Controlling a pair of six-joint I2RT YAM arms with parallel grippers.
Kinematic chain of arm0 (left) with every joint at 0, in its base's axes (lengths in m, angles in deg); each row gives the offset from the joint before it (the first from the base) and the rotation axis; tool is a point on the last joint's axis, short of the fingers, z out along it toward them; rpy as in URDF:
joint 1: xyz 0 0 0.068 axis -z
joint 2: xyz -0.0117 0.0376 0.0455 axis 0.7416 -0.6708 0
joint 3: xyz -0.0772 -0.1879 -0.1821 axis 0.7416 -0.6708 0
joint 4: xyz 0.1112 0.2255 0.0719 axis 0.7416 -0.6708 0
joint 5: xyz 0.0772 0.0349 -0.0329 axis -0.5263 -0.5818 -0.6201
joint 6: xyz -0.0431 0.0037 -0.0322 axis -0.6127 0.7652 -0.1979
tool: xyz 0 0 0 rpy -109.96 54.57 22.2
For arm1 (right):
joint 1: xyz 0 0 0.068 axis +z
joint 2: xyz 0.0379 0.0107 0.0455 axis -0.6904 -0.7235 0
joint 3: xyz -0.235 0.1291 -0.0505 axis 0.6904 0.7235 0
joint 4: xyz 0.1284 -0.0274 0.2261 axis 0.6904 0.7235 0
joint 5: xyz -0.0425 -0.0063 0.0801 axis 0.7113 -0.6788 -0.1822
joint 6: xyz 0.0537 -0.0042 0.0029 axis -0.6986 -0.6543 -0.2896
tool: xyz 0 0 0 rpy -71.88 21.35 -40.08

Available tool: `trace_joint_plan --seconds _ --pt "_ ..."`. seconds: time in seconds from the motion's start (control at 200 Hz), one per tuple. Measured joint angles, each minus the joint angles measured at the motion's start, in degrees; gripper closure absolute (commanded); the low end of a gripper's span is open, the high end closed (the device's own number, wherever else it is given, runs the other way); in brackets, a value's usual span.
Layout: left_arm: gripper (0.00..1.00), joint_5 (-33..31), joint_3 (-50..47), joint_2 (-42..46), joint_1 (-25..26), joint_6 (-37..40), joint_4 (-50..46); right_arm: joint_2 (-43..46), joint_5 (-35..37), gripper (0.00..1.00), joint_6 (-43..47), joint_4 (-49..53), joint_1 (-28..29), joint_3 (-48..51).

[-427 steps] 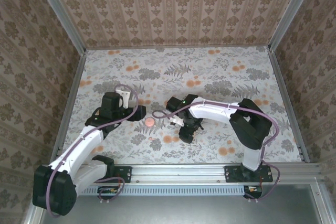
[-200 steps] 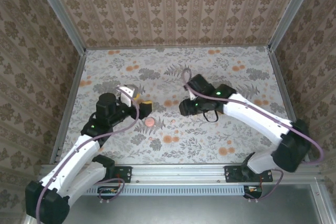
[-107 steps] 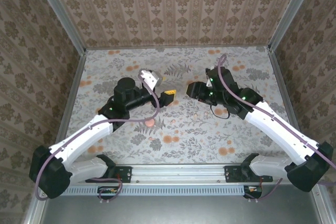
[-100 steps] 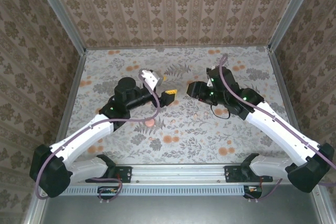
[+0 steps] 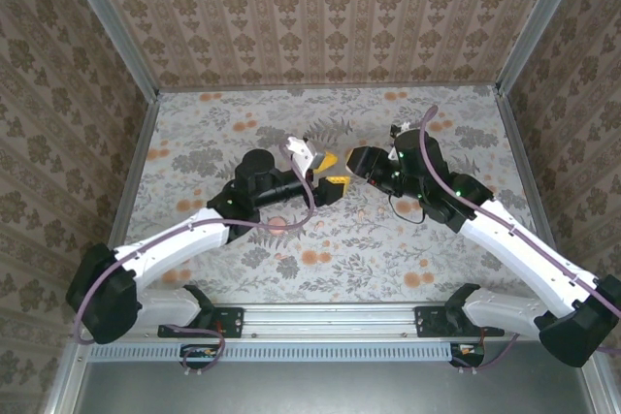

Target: Insert the wireless bluetooth earbuds into the charging case

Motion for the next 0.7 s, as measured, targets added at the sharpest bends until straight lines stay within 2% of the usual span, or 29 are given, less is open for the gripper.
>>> trace_joint_plan --seconds 0.37,0.575,0.7 --pt "0.55 0.4 0.7 -5.1 0.9 -3.2 4.4 -0.1 -1.5 0.55 -3.5 -4.2 0.1 1.8" --pt "0.56 0.2 0.7 -5.1 0.8 -5.0 6.8 -0.2 -2.0 0.55 -3.8 -5.6 0.2 1.8" --pt "0.67 0.2 0.7 -5.1 0.0 -6.6 8.4 -0.3 -2.3 0.55 -3.8 -5.8 0.2 1.9"
